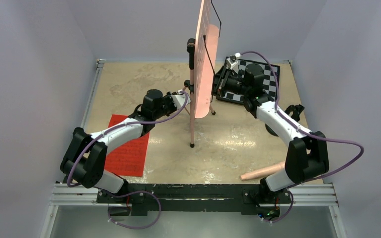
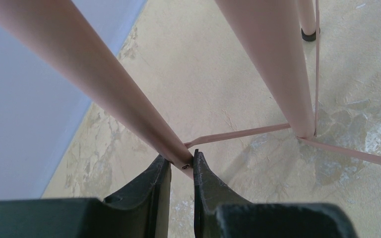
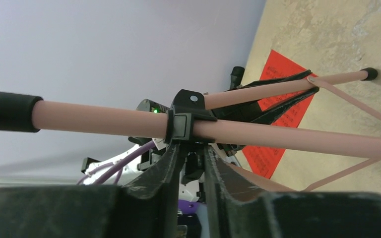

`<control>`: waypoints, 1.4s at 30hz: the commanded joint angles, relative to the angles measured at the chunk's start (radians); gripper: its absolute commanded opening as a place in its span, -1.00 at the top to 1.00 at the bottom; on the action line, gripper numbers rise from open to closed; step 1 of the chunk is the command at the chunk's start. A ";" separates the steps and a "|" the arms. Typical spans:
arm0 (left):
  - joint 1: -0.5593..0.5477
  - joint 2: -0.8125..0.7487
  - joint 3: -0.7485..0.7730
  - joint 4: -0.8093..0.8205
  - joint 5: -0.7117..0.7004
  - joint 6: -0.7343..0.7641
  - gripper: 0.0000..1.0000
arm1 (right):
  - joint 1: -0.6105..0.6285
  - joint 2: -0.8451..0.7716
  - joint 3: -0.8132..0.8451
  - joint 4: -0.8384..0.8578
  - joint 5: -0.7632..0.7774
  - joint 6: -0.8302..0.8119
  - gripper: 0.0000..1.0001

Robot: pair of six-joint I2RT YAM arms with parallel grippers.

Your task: Pack up the instrument practice props

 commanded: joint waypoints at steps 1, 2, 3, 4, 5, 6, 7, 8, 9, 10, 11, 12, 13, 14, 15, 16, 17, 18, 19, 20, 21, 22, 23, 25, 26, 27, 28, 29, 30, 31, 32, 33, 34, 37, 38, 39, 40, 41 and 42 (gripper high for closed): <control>-0.007 0.086 -0.082 -0.391 -0.026 0.067 1.00 | 0.009 -0.030 0.060 0.058 -0.036 -0.051 0.63; -0.007 0.085 -0.082 -0.391 -0.027 0.067 1.00 | 0.008 -0.032 0.065 0.054 -0.039 -0.068 0.68; -0.008 0.086 -0.082 -0.391 -0.028 0.068 1.00 | 0.009 -0.036 0.064 0.057 -0.044 -0.089 0.73; -0.008 0.089 -0.081 -0.390 -0.027 0.067 1.00 | 0.009 -0.039 0.063 0.066 -0.049 -0.126 0.79; -0.007 0.090 -0.079 -0.390 -0.026 0.067 1.00 | 0.009 -0.040 0.060 0.079 -0.056 -0.158 0.84; -0.007 0.091 -0.080 -0.388 -0.026 0.067 1.00 | 0.009 -0.039 0.059 0.094 -0.072 -0.203 0.88; -0.008 0.091 -0.080 -0.385 -0.027 0.069 1.00 | 0.009 -0.038 0.062 0.104 -0.098 -0.253 0.92; -0.008 0.093 -0.079 -0.384 -0.027 0.069 1.00 | 0.010 -0.035 0.067 0.108 -0.138 -0.312 0.96; -0.008 0.095 -0.079 -0.383 -0.026 0.068 1.00 | 0.014 -0.031 0.072 0.107 -0.173 -0.364 1.00; -0.006 0.095 -0.077 -0.383 -0.027 0.070 1.00 | 0.016 -0.031 0.071 0.106 -0.207 -0.407 1.00; -0.007 0.095 -0.077 -0.383 -0.026 0.070 1.00 | 0.018 -0.034 0.064 0.109 -0.228 -0.444 1.00; -0.007 0.096 -0.077 -0.382 -0.027 0.070 1.00 | 0.018 -0.040 0.053 0.123 -0.244 -0.473 1.00; -0.007 0.097 -0.077 -0.382 -0.026 0.070 1.00 | 0.019 -0.049 0.041 0.145 -0.257 -0.506 1.00; -0.008 0.096 -0.077 -0.381 -0.027 0.070 1.00 | 0.020 -0.061 0.029 0.156 -0.260 -0.544 1.00; -0.008 0.097 -0.076 -0.382 -0.028 0.070 1.00 | 0.024 -0.075 0.021 0.143 -0.256 -0.594 1.00; -0.008 0.099 -0.076 -0.380 -0.028 0.070 1.00 | 0.027 -0.097 0.017 0.119 -0.246 -0.648 1.00; -0.008 0.099 -0.076 -0.381 -0.029 0.069 1.00 | 0.032 -0.112 0.010 0.099 -0.235 -0.701 1.00; -0.008 0.100 -0.074 -0.380 -0.031 0.068 1.00 | 0.041 -0.130 -0.001 0.088 -0.222 -0.761 1.00; -0.008 0.100 -0.074 -0.380 -0.031 0.067 1.00 | 0.048 -0.147 -0.018 0.078 -0.207 -0.818 1.00; -0.008 0.102 -0.073 -0.381 -0.032 0.067 1.00 | 0.058 -0.166 -0.035 0.070 -0.188 -0.874 1.00; -0.007 0.102 -0.073 -0.380 -0.031 0.067 1.00 | 0.066 -0.181 -0.052 0.068 -0.173 -0.929 1.00; -0.009 0.103 -0.071 -0.381 -0.031 0.068 1.00 | 0.076 -0.194 -0.068 0.067 -0.163 -0.979 1.00; -0.007 0.103 -0.071 -0.381 -0.031 0.068 1.00 | 0.085 -0.204 -0.082 0.067 -0.151 -1.035 1.00; -0.006 0.104 -0.069 -0.381 -0.031 0.070 1.00 | 0.106 -0.224 -0.117 0.071 -0.122 -1.142 1.00; -0.007 0.107 -0.067 -0.382 -0.031 0.070 1.00 | 0.111 -0.231 -0.128 0.072 -0.116 -1.194 1.00; -0.008 0.108 -0.063 -0.386 -0.029 0.070 1.00 | 0.115 -0.236 -0.137 0.075 -0.115 -1.277 0.95; -0.006 0.109 -0.063 -0.386 -0.029 0.070 1.00 | 0.122 -0.242 -0.145 0.076 -0.113 -1.333 0.91; -0.006 0.110 -0.063 -0.388 -0.028 0.070 1.00 | 0.126 -0.245 -0.152 0.077 -0.111 -1.384 0.88; -0.007 0.111 -0.062 -0.389 -0.028 0.069 1.00 | 0.128 -0.247 -0.158 0.077 -0.111 -1.424 0.78; -0.007 0.111 -0.061 -0.390 -0.026 0.069 1.00 | 0.130 -0.248 -0.162 0.078 -0.111 -1.458 0.59; -0.006 0.111 -0.060 -0.391 -0.026 0.069 1.00 | 0.131 -0.250 -0.165 0.078 -0.113 -1.488 0.33; -0.006 0.111 -0.059 -0.392 -0.026 0.069 1.00 | 0.132 -0.250 -0.169 0.077 -0.117 -1.514 0.22; -0.006 0.114 -0.058 -0.393 -0.025 0.068 1.00 | 0.133 -0.254 -0.175 0.078 -0.122 -1.538 0.19; -0.006 0.114 -0.054 -0.398 -0.025 0.069 1.00 | 0.137 -0.270 -0.193 0.061 -0.137 -1.609 0.08; -0.007 0.116 -0.053 -0.399 -0.025 0.068 1.00 | 0.139 -0.275 -0.200 0.054 -0.136 -1.628 0.07; -0.006 0.116 -0.053 -0.398 -0.024 0.066 1.00 | 0.140 -0.282 -0.207 0.050 -0.134 -1.637 0.07; -0.007 0.117 -0.051 -0.399 -0.022 0.066 1.00 | 0.140 -0.288 -0.213 0.044 -0.130 -1.643 0.06; -0.006 0.117 -0.051 -0.398 -0.022 0.067 1.00 | 0.139 -0.297 -0.223 0.037 -0.128 -1.655 0.04; -0.007 0.118 -0.050 -0.400 -0.022 0.064 1.00 | 0.141 -0.307 -0.231 0.034 -0.126 -1.666 0.00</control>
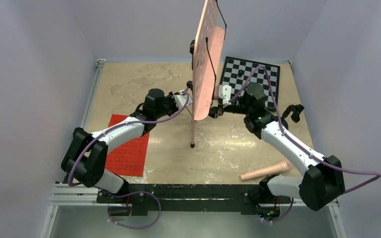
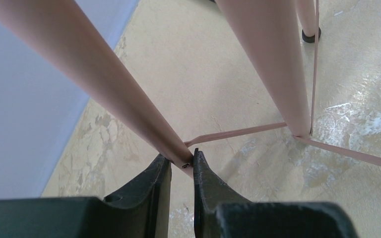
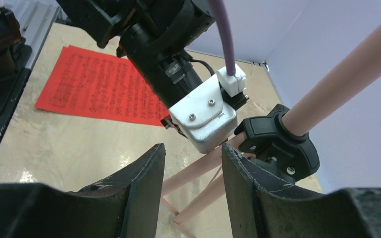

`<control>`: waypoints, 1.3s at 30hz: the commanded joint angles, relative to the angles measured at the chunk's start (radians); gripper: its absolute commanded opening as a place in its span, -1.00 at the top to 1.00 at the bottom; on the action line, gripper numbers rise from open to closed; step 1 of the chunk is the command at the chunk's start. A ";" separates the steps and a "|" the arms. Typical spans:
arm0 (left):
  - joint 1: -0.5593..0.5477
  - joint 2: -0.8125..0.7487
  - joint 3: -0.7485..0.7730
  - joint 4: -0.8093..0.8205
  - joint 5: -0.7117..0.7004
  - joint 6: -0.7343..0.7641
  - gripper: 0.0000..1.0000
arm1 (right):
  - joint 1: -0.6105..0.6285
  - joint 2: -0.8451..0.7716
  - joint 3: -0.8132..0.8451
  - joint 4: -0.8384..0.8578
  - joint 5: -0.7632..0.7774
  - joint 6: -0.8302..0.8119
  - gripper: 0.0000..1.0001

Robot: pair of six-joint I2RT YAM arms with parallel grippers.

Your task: Pack up the instrument practice props

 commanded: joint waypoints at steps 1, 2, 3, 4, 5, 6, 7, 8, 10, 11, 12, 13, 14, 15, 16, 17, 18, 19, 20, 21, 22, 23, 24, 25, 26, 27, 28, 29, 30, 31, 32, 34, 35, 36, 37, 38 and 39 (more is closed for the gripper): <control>0.001 0.101 -0.071 -0.383 -0.055 0.059 1.00 | 0.000 -0.059 -0.031 -0.016 -0.024 -0.111 -0.01; 0.001 0.101 -0.070 -0.385 -0.056 0.058 1.00 | 0.001 -0.064 -0.035 -0.019 -0.018 -0.111 -0.01; 0.001 0.102 -0.068 -0.387 -0.055 0.058 1.00 | 0.000 -0.069 -0.037 -0.024 -0.011 -0.109 -0.01; 0.001 0.104 -0.066 -0.387 -0.053 0.058 1.00 | -0.001 -0.074 -0.039 -0.026 0.006 -0.103 -0.01; 0.001 0.105 -0.065 -0.389 -0.053 0.057 1.00 | -0.001 -0.081 -0.044 -0.020 0.028 -0.092 -0.01; 0.002 0.105 -0.063 -0.389 -0.053 0.057 1.00 | -0.001 -0.087 -0.054 -0.001 0.053 -0.076 -0.01; 0.002 0.106 -0.061 -0.391 -0.054 0.057 1.00 | 0.000 -0.093 -0.063 0.021 0.084 -0.061 -0.01; 0.001 0.109 -0.059 -0.394 -0.052 0.056 1.00 | -0.001 -0.100 -0.073 0.038 0.097 -0.053 -0.01; 0.001 0.111 -0.054 -0.396 -0.048 0.053 1.00 | -0.001 -0.114 -0.085 0.059 0.109 -0.038 -0.02; 0.002 0.116 -0.051 -0.396 -0.045 0.053 1.00 | 0.000 -0.117 -0.088 0.072 0.110 -0.022 -0.02; 0.001 0.119 -0.044 -0.397 -0.044 0.052 1.00 | 0.000 -0.118 -0.086 0.082 0.112 -0.005 -0.01; 0.001 0.125 -0.040 -0.399 -0.044 0.051 1.00 | 0.000 -0.118 -0.081 0.085 0.116 0.013 0.03; 0.002 0.129 -0.036 -0.401 -0.042 0.049 1.00 | -0.001 -0.116 -0.075 0.089 0.129 0.031 0.09; 0.001 0.131 -0.035 -0.400 -0.040 0.047 1.00 | 0.000 -0.111 -0.068 0.096 0.141 0.047 0.14; 0.000 0.134 -0.035 -0.400 -0.040 0.047 1.00 | 0.000 -0.103 -0.064 0.110 0.154 0.059 0.17; 0.000 0.133 -0.033 -0.400 -0.039 0.047 1.00 | 0.000 -0.094 -0.060 0.130 0.173 0.073 0.19; 0.000 0.135 -0.031 -0.402 -0.040 0.046 1.00 | 0.001 -0.084 -0.056 0.142 0.195 0.085 0.19; 0.001 0.136 -0.030 -0.404 -0.039 0.045 1.00 | 0.001 -0.074 -0.051 0.157 0.223 0.102 0.18; 0.000 0.136 -0.030 -0.406 -0.041 0.045 1.00 | 0.001 -0.066 -0.047 0.160 0.253 0.116 0.16; 0.001 0.137 -0.029 -0.408 -0.040 0.047 1.00 | 0.002 -0.060 -0.039 0.161 0.285 0.130 0.14; 0.001 0.138 -0.029 -0.409 -0.040 0.047 1.00 | 0.001 -0.054 -0.034 0.161 0.324 0.147 0.13; 0.000 0.138 -0.027 -0.411 -0.039 0.047 1.00 | 0.002 -0.049 -0.030 0.162 0.351 0.163 0.11; 0.000 0.138 -0.028 -0.411 -0.040 0.047 1.00 | 0.002 -0.046 -0.024 0.163 0.365 0.175 0.11; 0.000 0.137 -0.027 -0.412 -0.040 0.047 1.00 | 0.001 -0.045 -0.020 0.163 0.372 0.182 0.11; 0.001 0.138 -0.027 -0.411 -0.040 0.045 1.00 | 0.001 -0.043 -0.017 0.165 0.380 0.190 0.11; 0.000 0.139 -0.026 -0.413 -0.040 0.044 1.00 | 0.001 -0.041 -0.014 0.168 0.393 0.211 0.10; 0.000 0.139 -0.025 -0.412 -0.040 0.044 1.00 | 0.001 -0.040 -0.010 0.167 0.396 0.227 0.10; 0.001 0.139 -0.025 -0.412 -0.039 0.042 1.00 | 0.001 -0.038 -0.007 0.167 0.398 0.239 0.10; 0.000 0.139 -0.026 -0.414 -0.039 0.042 1.00 | 0.001 -0.038 -0.006 0.169 0.396 0.249 0.09; 0.000 0.140 -0.026 -0.413 -0.039 0.042 1.00 | 0.001 -0.038 -0.006 0.174 0.393 0.258 0.09; 0.000 0.139 -0.025 -0.414 -0.038 0.042 1.00 | 0.002 -0.039 -0.007 0.176 0.393 0.267 0.09; 0.001 0.139 -0.025 -0.415 -0.038 0.043 1.00 | 0.002 -0.040 -0.002 0.169 0.406 0.275 0.09; 0.001 0.139 -0.025 -0.415 -0.038 0.044 1.00 | 0.001 -0.040 0.001 0.159 0.424 0.271 0.09; 0.002 0.139 -0.025 -0.416 -0.038 0.044 1.00 | 0.001 -0.038 0.007 0.144 0.442 0.261 0.09; 0.001 0.139 -0.024 -0.415 -0.038 0.043 1.00 | 0.001 -0.035 0.015 0.131 0.462 0.248 0.09; 0.001 0.139 -0.024 -0.415 -0.038 0.042 1.00 | 0.001 -0.029 0.022 0.122 0.481 0.234 0.09; 0.000 0.139 -0.025 -0.415 -0.038 0.042 1.00 | 0.002 -0.022 0.028 0.117 0.496 0.219 0.09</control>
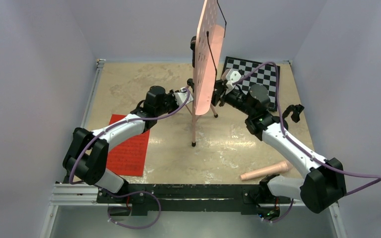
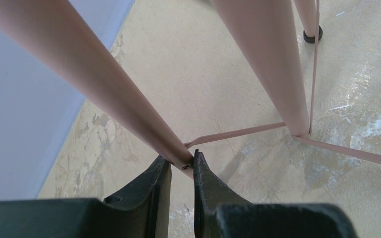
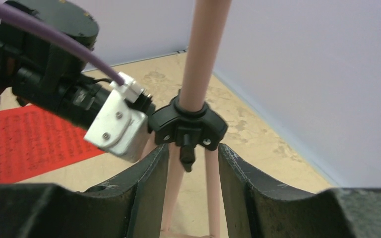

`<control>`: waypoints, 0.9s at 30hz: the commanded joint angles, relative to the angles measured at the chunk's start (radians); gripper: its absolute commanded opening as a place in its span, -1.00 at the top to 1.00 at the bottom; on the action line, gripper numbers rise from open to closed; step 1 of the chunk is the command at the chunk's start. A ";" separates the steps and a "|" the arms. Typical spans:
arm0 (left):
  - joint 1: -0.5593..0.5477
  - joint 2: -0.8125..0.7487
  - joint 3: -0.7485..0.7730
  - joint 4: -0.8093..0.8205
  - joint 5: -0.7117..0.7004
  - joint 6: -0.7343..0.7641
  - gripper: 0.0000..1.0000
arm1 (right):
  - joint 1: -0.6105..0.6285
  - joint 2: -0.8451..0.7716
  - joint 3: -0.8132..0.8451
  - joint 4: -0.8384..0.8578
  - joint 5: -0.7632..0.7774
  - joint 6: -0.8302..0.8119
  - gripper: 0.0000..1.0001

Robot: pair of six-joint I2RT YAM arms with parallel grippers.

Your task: Pack up the instrument practice props

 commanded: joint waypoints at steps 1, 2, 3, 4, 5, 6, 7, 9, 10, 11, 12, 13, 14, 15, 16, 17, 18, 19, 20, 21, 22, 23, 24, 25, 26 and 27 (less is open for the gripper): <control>-0.003 0.113 -0.077 -0.358 -0.042 0.047 1.00 | 0.002 0.023 0.073 0.010 0.110 -0.031 0.09; -0.001 0.112 -0.077 -0.358 -0.042 0.047 1.00 | 0.002 0.026 0.078 0.014 0.120 -0.039 0.09; -0.003 0.113 -0.078 -0.358 -0.042 0.048 1.00 | 0.001 0.029 0.080 0.019 0.126 -0.043 0.09; -0.003 0.113 -0.078 -0.359 -0.042 0.049 1.00 | 0.001 0.031 0.082 0.023 0.126 -0.043 0.09; -0.003 0.113 -0.079 -0.359 -0.041 0.049 1.00 | 0.000 0.029 0.082 0.028 0.120 -0.042 0.09; -0.002 0.113 -0.078 -0.358 -0.040 0.049 1.00 | 0.001 0.028 0.080 0.034 0.106 -0.037 0.09; -0.003 0.113 -0.079 -0.358 -0.041 0.049 1.00 | 0.001 0.024 0.075 0.042 0.091 -0.026 0.09; -0.002 0.113 -0.078 -0.359 -0.040 0.048 1.00 | 0.001 0.015 0.061 0.058 0.070 0.005 0.08; -0.003 0.111 -0.079 -0.359 -0.041 0.049 1.00 | 0.000 0.010 0.060 0.060 0.075 0.030 0.07; -0.002 0.112 -0.080 -0.358 -0.040 0.049 1.00 | 0.001 0.007 0.061 0.055 0.085 0.056 0.07; -0.002 0.111 -0.079 -0.359 -0.041 0.049 1.00 | 0.000 0.004 0.065 0.046 0.100 0.080 0.07; -0.001 0.112 -0.079 -0.359 -0.040 0.049 1.00 | -0.002 0.003 0.072 0.034 0.113 0.097 0.07; -0.003 0.112 -0.080 -0.359 -0.040 0.049 1.00 | -0.003 0.001 0.077 0.028 0.124 0.123 0.06; -0.003 0.111 -0.079 -0.359 -0.040 0.047 1.00 | -0.004 0.002 0.082 0.024 0.132 0.139 0.06; -0.003 0.111 -0.081 -0.358 -0.040 0.047 1.00 | -0.004 0.004 0.085 0.021 0.136 0.148 0.06; -0.002 0.111 -0.080 -0.358 -0.039 0.047 1.00 | -0.007 0.006 0.088 0.019 0.142 0.156 0.06; -0.003 0.111 -0.080 -0.358 -0.039 0.047 1.00 | -0.010 0.008 0.089 0.020 0.141 0.163 0.05; -0.002 0.111 -0.079 -0.358 -0.038 0.048 1.00 | -0.014 0.008 0.088 0.019 0.131 0.169 0.03; -0.002 0.110 -0.079 -0.361 -0.038 0.050 1.00 | -0.021 0.008 0.088 0.011 0.116 0.171 -0.02; -0.002 0.112 -0.079 -0.361 -0.038 0.050 1.00 | -0.031 0.005 0.087 -0.001 0.103 0.174 -0.09; -0.003 0.110 -0.078 -0.361 -0.038 0.050 1.00 | -0.040 -0.004 0.085 -0.021 0.097 0.182 -0.15; -0.003 0.109 -0.079 -0.359 -0.037 0.050 1.00 | -0.054 -0.009 0.084 -0.045 0.097 0.194 -0.25; -0.002 0.108 -0.081 -0.358 -0.036 0.050 1.00 | -0.072 -0.014 0.083 -0.081 0.093 0.203 -0.40; -0.001 0.107 -0.083 -0.354 -0.036 0.051 1.00 | -0.090 -0.018 0.081 -0.118 0.084 0.205 -0.50; -0.002 0.107 -0.084 -0.351 -0.034 0.050 1.00 | -0.117 -0.022 0.075 -0.143 0.066 0.205 -0.55; -0.003 0.106 -0.085 -0.347 -0.034 0.050 1.00 | -0.137 -0.025 0.064 -0.162 0.047 0.201 -0.56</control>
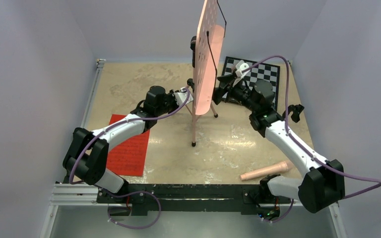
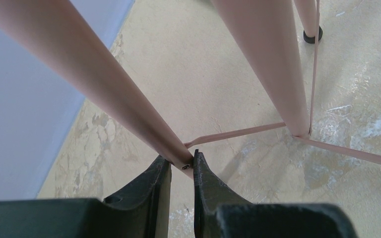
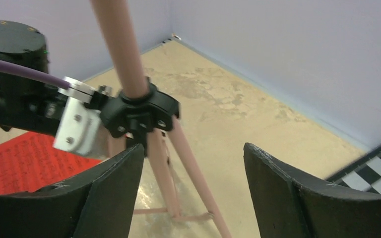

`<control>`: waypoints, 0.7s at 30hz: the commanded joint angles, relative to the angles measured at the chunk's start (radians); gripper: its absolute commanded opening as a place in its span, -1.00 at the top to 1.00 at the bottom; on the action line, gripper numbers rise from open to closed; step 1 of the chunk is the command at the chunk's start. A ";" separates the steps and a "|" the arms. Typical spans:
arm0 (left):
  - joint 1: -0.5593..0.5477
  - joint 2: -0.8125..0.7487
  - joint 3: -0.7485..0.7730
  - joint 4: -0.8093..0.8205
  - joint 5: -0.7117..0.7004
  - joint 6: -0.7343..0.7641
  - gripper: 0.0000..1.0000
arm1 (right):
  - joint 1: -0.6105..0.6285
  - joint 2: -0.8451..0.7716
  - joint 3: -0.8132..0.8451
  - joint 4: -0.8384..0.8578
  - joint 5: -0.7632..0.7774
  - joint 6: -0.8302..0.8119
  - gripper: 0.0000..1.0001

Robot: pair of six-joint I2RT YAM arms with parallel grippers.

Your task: Pack up the instrument practice props

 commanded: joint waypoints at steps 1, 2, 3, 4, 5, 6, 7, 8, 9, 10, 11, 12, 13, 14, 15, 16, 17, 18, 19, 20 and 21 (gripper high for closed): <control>-0.003 0.106 -0.088 -0.342 -0.034 0.049 1.00 | -0.092 -0.042 0.011 -0.115 -0.057 0.019 -0.56; -0.003 0.104 -0.091 -0.339 -0.034 0.048 1.00 | -0.111 -0.040 0.008 -0.134 -0.098 0.001 -0.56; -0.003 0.102 -0.093 -0.334 -0.035 0.047 1.00 | -0.124 -0.035 0.004 -0.155 -0.135 -0.028 -0.54; -0.003 0.100 -0.095 -0.331 -0.034 0.047 1.00 | -0.132 -0.028 -0.003 -0.160 -0.176 -0.079 -0.51; -0.003 0.098 -0.098 -0.327 -0.032 0.048 1.00 | -0.137 -0.021 -0.008 -0.164 -0.211 -0.140 -0.49; -0.003 0.097 -0.101 -0.326 -0.031 0.049 1.00 | -0.141 -0.011 -0.011 -0.168 -0.233 -0.183 -0.48; -0.002 0.096 -0.102 -0.325 -0.028 0.052 1.00 | -0.144 0.001 -0.006 -0.177 -0.257 -0.223 -0.47; -0.003 0.094 -0.104 -0.324 -0.024 0.055 1.00 | -0.146 0.019 0.008 -0.212 -0.291 -0.260 -0.45; -0.003 0.092 -0.104 -0.322 -0.022 0.058 1.00 | -0.149 0.043 0.027 -0.248 -0.318 -0.310 -0.41; -0.003 0.090 -0.108 -0.318 -0.020 0.061 1.00 | -0.149 0.062 0.044 -0.274 -0.341 -0.336 -0.39; -0.003 0.088 -0.111 -0.316 -0.018 0.063 1.00 | -0.150 0.085 0.059 -0.288 -0.369 -0.348 -0.36; -0.003 0.086 -0.114 -0.315 -0.016 0.065 1.00 | -0.150 0.103 0.074 -0.304 -0.390 -0.364 -0.32; -0.003 0.084 -0.115 -0.314 -0.014 0.069 1.00 | -0.150 0.123 0.088 -0.315 -0.407 -0.376 -0.30; -0.003 0.083 -0.118 -0.313 -0.011 0.073 1.00 | -0.149 0.145 0.103 -0.317 -0.427 -0.377 -0.25; -0.002 0.083 -0.119 -0.311 -0.009 0.075 1.00 | -0.149 0.167 0.118 -0.315 -0.438 -0.367 -0.22; -0.002 0.081 -0.120 -0.309 -0.006 0.079 1.00 | -0.148 0.190 0.132 -0.302 -0.437 -0.346 -0.20; -0.002 0.082 -0.120 -0.309 -0.002 0.082 1.00 | -0.149 0.207 0.144 -0.290 -0.437 -0.333 -0.19; -0.003 0.081 -0.120 -0.310 -0.001 0.083 1.00 | -0.145 0.220 0.154 -0.281 -0.437 -0.333 -0.18; -0.003 0.082 -0.120 -0.309 -0.002 0.083 1.00 | -0.139 0.231 0.161 -0.274 -0.434 -0.339 -0.18; -0.003 0.080 -0.123 -0.308 0.000 0.083 1.00 | -0.134 0.241 0.168 -0.269 -0.437 -0.344 -0.17; -0.002 0.079 -0.124 -0.307 0.000 0.084 1.00 | -0.130 0.252 0.179 -0.268 -0.447 -0.348 -0.17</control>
